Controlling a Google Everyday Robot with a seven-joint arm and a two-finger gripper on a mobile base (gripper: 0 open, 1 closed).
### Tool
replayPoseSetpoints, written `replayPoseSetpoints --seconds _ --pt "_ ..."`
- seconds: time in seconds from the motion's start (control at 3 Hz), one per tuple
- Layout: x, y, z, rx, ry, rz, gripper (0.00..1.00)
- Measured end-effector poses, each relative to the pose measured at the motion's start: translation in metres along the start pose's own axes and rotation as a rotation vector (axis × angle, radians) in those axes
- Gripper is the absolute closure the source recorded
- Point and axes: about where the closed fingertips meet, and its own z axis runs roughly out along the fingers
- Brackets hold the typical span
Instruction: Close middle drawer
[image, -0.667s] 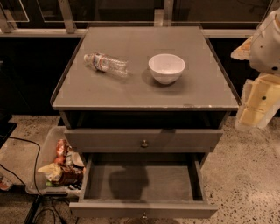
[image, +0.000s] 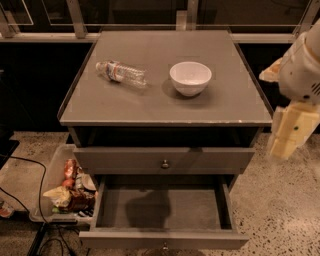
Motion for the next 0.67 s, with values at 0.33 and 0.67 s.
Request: replayPoseSetpoints --seconds 0.33,0.67 --pt "0.016 0.044 0.051 -0.044 -0.022 -0.06 0.0" --pt "0.03 0.078 0.087 -0.063 -0.066 -0.085 0.14"
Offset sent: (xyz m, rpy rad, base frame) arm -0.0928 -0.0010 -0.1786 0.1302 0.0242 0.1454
